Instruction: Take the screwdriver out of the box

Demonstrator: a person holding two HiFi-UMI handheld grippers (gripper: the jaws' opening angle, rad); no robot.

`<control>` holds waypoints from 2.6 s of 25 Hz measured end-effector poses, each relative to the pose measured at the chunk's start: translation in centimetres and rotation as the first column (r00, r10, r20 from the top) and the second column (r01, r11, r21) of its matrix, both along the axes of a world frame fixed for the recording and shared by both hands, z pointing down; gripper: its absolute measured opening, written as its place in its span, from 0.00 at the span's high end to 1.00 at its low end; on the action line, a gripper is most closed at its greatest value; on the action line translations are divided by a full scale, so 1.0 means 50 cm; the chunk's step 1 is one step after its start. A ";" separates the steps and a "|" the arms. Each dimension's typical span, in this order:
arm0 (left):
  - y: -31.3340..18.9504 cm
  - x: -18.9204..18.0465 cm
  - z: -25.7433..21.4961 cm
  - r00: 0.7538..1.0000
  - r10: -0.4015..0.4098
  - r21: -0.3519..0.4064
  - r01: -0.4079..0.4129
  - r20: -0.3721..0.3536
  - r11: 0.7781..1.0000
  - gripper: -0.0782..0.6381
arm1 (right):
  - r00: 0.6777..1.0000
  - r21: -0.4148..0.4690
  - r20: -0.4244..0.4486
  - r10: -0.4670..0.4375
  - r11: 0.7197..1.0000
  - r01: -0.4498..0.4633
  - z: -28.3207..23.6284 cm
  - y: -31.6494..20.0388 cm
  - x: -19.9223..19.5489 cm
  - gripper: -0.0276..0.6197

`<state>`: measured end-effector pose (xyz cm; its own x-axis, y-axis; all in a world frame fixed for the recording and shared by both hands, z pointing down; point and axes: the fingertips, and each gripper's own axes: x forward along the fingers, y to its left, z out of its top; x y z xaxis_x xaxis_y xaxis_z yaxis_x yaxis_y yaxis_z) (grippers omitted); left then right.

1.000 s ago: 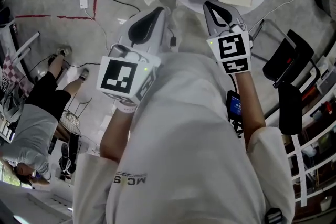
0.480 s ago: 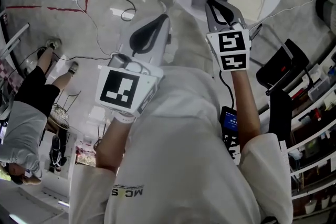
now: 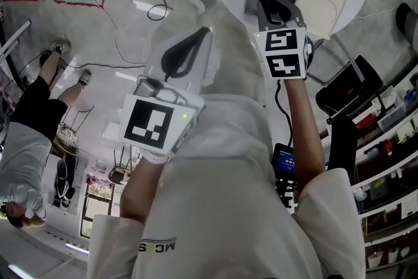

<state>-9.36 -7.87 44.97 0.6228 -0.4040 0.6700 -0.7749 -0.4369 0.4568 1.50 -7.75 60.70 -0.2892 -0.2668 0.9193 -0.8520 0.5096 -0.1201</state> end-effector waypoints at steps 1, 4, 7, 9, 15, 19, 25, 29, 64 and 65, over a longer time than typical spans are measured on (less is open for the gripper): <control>0.000 -0.001 0.006 1.000 -0.005 -0.006 0.005 0.000 1.000 0.89 | 1.000 -0.009 -0.009 -0.004 1.000 0.004 0.010 0.001 0.001 0.86; 0.006 -0.005 0.024 1.000 -0.015 -0.024 0.015 -0.002 1.000 0.89 | 0.999 -0.026 -0.030 -0.011 1.000 0.010 0.034 0.002 0.003 0.86; 0.015 -0.007 0.038 1.000 -0.018 -0.041 0.018 -0.004 0.999 0.89 | 0.999 -0.037 -0.042 -0.007 0.999 0.006 0.055 0.002 0.006 0.85; 0.016 -0.010 0.046 1.000 -0.020 -0.046 0.020 -0.007 0.999 0.89 | 0.998 -0.052 -0.064 -0.012 0.999 0.008 0.069 0.001 0.010 0.84; 0.023 -0.024 0.066 0.999 -0.038 -0.062 0.037 -0.013 0.997 0.89 | 0.987 -0.103 -0.149 -0.066 0.993 0.051 0.109 0.004 0.010 0.84; 0.031 -0.026 0.071 0.998 -0.059 -0.075 0.058 -0.020 0.996 0.89 | 0.969 -0.126 -0.213 -0.127 0.987 0.101 0.122 0.008 0.017 0.84; 0.040 -0.048 0.075 0.996 -0.083 -0.082 0.082 -0.020 0.993 0.89 | 0.946 -0.197 -0.269 -0.181 0.972 0.129 0.141 0.013 0.005 0.84; 0.039 -0.058 0.079 0.994 -0.108 -0.085 0.106 -0.023 0.991 0.89 | 0.925 -0.202 -0.326 -0.195 0.970 0.133 0.152 0.007 0.011 0.87; 0.051 -0.053 0.008 0.997 -0.069 -0.017 0.068 -0.034 0.998 0.89 | 0.938 -0.098 -0.318 -0.136 0.989 0.110 0.039 -0.005 -0.003 0.90; 0.054 -0.046 -0.004 0.997 -0.066 -0.007 0.065 -0.035 0.998 0.89 | 0.939 -0.088 -0.317 -0.133 0.990 0.111 0.025 -0.001 0.004 0.90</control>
